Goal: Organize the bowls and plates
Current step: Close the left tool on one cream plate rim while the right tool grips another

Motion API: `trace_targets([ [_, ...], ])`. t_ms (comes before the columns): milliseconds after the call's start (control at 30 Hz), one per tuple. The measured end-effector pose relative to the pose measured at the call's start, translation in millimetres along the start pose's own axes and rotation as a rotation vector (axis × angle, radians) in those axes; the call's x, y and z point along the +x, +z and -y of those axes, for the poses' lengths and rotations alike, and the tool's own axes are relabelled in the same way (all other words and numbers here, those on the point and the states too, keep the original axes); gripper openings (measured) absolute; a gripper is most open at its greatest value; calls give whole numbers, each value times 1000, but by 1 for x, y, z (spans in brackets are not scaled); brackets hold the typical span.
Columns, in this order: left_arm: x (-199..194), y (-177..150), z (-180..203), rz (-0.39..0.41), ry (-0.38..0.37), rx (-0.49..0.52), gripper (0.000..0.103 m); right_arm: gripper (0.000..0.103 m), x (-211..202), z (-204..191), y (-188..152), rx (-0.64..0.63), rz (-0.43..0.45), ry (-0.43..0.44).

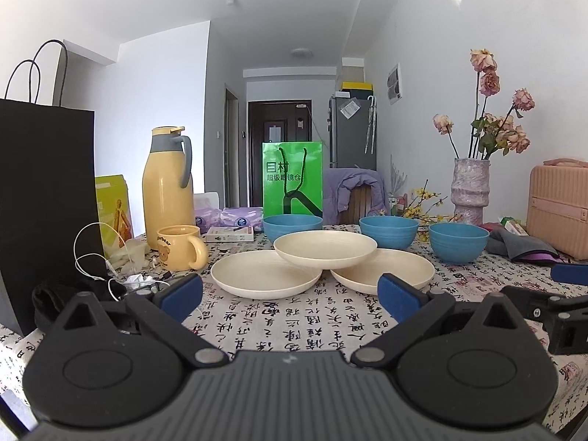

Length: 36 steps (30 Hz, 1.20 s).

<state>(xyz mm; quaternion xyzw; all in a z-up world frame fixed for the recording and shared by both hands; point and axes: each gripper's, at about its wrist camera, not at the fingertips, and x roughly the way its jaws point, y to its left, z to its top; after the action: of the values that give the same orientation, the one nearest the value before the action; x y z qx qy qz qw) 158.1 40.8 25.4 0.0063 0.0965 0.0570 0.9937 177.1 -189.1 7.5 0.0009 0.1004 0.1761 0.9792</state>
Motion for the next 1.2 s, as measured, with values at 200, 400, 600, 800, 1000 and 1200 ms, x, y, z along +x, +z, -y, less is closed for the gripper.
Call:
trace_targets([
  [200,53,14,-9,-45,14,-7,103,103,49,13,22,56,-30,23],
  [400,119,34,-24,-118,16,-36,103,103,106,30,44,135,-101,60],
  [600,197,53,-39,-193,-20,-77,103,103,176,55,68,252,-161,122],
  [800,277,57,-49,-284,-61,-99,98,103,262,82,77,372,-257,144],
  [1000,339,50,-49,-379,-91,-136,78,103,339,86,69,353,-383,77],
  [1200,374,46,-54,-434,-109,-201,63,103,374,99,56,455,-404,123],
])
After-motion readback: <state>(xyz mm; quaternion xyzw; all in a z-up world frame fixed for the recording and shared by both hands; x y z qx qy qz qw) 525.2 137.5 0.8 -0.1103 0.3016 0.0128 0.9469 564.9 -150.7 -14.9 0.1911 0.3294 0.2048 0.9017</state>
